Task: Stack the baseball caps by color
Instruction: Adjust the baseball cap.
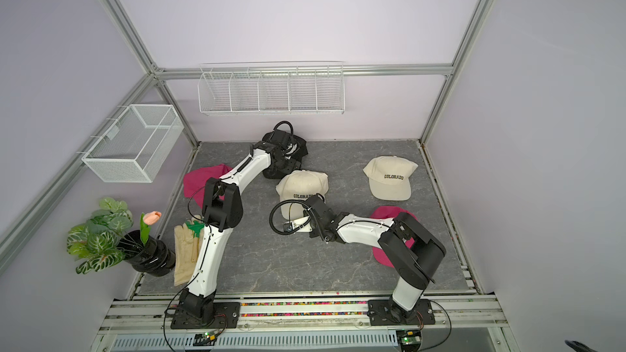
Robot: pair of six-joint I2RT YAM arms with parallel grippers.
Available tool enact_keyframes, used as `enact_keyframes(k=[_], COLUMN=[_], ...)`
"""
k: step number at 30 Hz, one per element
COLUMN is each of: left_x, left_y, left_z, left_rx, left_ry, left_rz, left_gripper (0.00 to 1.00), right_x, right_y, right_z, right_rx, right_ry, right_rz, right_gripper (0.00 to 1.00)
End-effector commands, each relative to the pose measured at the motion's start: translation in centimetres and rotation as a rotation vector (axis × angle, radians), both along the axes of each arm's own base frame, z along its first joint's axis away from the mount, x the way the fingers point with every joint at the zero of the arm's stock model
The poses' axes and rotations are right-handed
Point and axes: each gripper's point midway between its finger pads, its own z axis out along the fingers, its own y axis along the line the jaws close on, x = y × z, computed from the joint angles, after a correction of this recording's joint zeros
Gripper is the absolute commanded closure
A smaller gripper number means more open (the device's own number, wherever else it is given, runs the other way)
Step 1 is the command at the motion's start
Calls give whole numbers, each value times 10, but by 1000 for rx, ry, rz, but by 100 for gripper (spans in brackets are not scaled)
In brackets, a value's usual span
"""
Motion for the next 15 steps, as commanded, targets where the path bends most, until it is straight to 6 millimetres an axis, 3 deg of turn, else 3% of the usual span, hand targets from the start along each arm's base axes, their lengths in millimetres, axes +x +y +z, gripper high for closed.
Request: enact_keyframes(k=[1, 6, 8, 15], left_x=[-2, -5, -7, -15], left_y=[-6, -12, -14, -22], left_z=[-8, -10, -12, -16], left_rx=[-1, -21, -26, -41], left_ry=[21, 34, 41, 68], left_rz=[-39, -65, -79, -121], left_gripper=[10, 10, 10, 10], right_x=[-21, -16, -6, -2], right_y=[0, -2, 7, 9], right_z=[-2, -16, -8, -26], right_rx=[12, -31, -8, -9], right_ry=[60, 71, 50, 78], right_rz=[148, 173, 171, 152], right_gripper=[90, 90, 90, 91])
